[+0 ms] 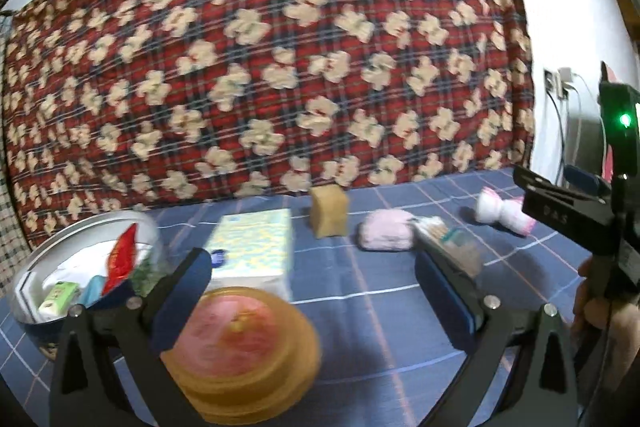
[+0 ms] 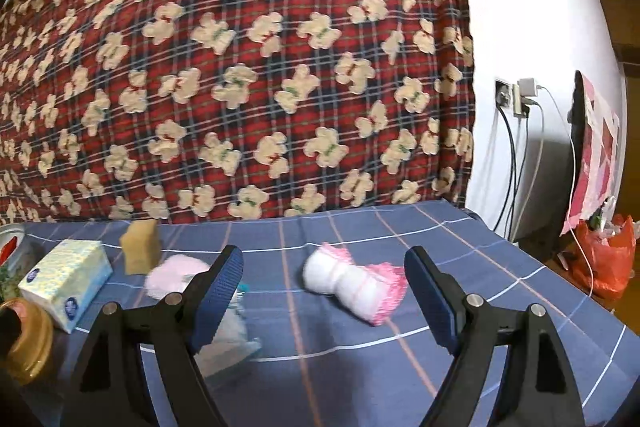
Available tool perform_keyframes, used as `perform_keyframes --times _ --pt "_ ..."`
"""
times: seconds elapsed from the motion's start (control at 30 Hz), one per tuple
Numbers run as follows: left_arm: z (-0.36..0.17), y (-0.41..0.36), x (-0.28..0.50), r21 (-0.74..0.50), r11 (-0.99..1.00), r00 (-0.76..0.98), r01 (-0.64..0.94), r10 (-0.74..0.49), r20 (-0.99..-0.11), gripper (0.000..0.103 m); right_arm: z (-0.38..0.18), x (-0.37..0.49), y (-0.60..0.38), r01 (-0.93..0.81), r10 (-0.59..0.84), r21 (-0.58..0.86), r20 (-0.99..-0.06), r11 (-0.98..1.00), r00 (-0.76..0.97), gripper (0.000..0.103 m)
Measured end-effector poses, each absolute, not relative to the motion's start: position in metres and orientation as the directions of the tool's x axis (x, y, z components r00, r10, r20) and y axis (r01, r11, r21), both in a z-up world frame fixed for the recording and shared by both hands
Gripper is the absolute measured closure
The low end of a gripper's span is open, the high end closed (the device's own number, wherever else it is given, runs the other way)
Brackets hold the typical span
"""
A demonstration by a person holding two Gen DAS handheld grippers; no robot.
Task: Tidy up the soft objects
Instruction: 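Move both tools back toward the remaining soft items, then grasp the cotton-swab box with the left tool while the right tool grasps the pink-white sock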
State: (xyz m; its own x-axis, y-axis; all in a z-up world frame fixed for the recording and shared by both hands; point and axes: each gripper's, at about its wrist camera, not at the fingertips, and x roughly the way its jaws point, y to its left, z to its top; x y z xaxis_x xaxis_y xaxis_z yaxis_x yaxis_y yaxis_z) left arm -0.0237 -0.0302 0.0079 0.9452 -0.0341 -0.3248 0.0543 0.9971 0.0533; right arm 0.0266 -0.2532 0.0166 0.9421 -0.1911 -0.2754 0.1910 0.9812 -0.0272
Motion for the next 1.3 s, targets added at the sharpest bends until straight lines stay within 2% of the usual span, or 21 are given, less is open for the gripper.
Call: perform_keyframes --times 0.2,0.27,0.33,0.47,0.67,0.73,0.83,0.9,0.97,1.0,1.07,1.13,1.3 --pt "0.003 -0.062 -0.001 0.004 0.989 0.888 0.147 -0.13 -0.441 0.001 0.017 0.03 -0.278 0.227 -0.225 -0.025 -0.282 0.974 0.933 0.018" --pt "-0.001 -0.075 0.013 -0.048 0.983 0.853 0.176 -0.177 -0.492 0.001 0.017 0.031 -0.286 0.243 -0.239 -0.02 -0.289 0.97 0.927 0.018" --pt "-0.006 -0.085 0.025 -0.09 0.978 0.823 0.189 -0.208 -0.528 0.007 0.017 0.032 -0.291 0.253 -0.246 -0.015 -0.294 0.967 0.923 0.018" --pt "-0.015 -0.102 0.054 -0.195 0.964 0.759 0.178 -0.261 -0.597 0.007 0.017 0.033 -0.3 0.269 -0.267 -0.034 -0.289 0.963 0.919 0.018" --pt "-0.029 -0.132 0.093 -0.265 0.955 0.69 0.132 -0.281 -0.667 0.016 0.017 0.036 -0.317 0.264 -0.253 -0.005 -0.306 0.964 0.918 0.018" --pt "-0.033 -0.139 0.102 -0.264 0.956 0.673 0.127 -0.279 -0.685 0.025 0.016 0.038 -0.324 0.261 -0.236 0.032 -0.329 0.965 0.914 0.018" --pt "-0.044 -0.147 0.117 -0.299 0.949 0.62 0.1 -0.294 -0.727 0.027 0.014 0.041 -0.33 0.266 -0.227 0.064 -0.352 0.962 0.908 0.018" --pt "-0.043 -0.149 0.12 -0.301 0.95 0.629 0.082 -0.284 -0.724 0.028 0.014 0.042 -0.332 0.269 -0.226 0.075 -0.356 0.96 0.907 0.018" --pt "-0.045 -0.152 0.122 -0.302 0.95 0.624 0.086 -0.287 -0.727 0.033 0.014 0.041 -0.333 0.268 -0.224 0.08 -0.355 0.96 0.908 0.018" --pt "-0.045 -0.155 0.123 -0.286 0.954 0.622 0.086 -0.276 -0.733 0.048 0.014 0.041 -0.333 0.268 -0.225 0.078 -0.356 0.96 0.907 0.018" --pt "-0.046 -0.155 0.123 -0.304 0.947 0.614 0.108 -0.304 -0.728 0.064 0.014 0.041 -0.333 0.27 -0.225 0.078 -0.36 0.96 0.905 0.018" --pt "-0.048 -0.151 0.125 -0.333 0.934 0.602 0.128 -0.34 -0.722 0.071 0.014 0.04 -0.335 0.272 -0.225 0.085 -0.362 0.959 0.905 0.018" --pt "-0.044 -0.144 0.115 -0.343 0.925 0.607 0.165 -0.37 -0.703 0.072 0.014 0.04 -0.345 0.286 -0.219 0.135 -0.373 0.949 0.902 0.018"
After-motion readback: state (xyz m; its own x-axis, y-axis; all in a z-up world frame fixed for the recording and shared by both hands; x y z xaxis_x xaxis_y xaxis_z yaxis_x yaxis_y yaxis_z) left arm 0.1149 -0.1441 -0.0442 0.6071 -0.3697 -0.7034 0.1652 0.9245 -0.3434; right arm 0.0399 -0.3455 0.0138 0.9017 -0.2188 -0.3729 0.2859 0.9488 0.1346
